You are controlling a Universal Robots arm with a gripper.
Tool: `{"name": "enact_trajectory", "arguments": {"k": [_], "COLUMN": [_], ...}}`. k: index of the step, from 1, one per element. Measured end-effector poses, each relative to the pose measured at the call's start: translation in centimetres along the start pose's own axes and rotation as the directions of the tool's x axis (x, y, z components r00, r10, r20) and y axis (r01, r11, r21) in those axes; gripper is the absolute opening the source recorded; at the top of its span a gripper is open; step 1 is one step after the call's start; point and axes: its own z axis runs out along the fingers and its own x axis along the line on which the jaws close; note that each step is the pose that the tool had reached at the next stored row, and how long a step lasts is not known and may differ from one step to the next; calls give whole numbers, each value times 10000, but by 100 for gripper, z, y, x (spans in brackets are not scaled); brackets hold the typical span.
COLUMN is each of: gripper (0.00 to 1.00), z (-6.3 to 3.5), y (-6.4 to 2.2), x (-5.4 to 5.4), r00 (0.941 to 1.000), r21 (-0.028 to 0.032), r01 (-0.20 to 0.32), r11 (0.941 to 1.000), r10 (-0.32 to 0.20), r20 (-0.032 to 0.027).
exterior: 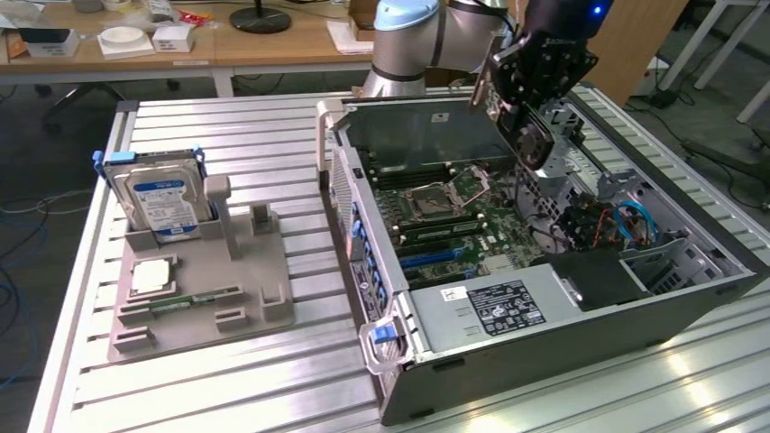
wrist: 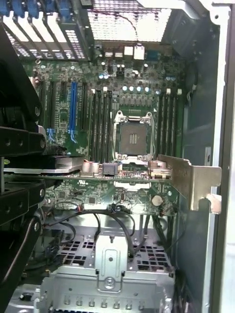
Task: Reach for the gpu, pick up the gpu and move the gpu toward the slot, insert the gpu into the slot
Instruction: 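Insert the gpu into the slot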
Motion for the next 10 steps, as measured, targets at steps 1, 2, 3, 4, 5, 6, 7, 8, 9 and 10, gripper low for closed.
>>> {"name": "enact_trajectory", "arguments": {"k": [1,2,3,4,5,6,7,8,9,10], "gripper": [27,27,27,27,27,27,27,27,27,27], "z": [0,0,0,1,1,1,2,2,2,3], "y": [0,0,0,0,0,0,0,0,0,0], "x": [0,0,0,0,0,0,0,0,0,0], "r00": [9999,9994,9986,9976,9962,9947,9929,9909,9885,9858], "r21": [-1,-3,-5,-7,-10,-12,-14,-17,-19,-22], "r01": [172,348,521,687,867,1027,1186,1345,1511,1676], "r11": [9999,9994,9986,9976,9962,9947,9929,9909,9885,9859], "r10": [-172,-348,-521,-687,-867,-1027,-1186,-1345,-1511,-1676], "r20": [-8,-16,-23,-30,-38,-45,-53,-60,-66,-74]}}
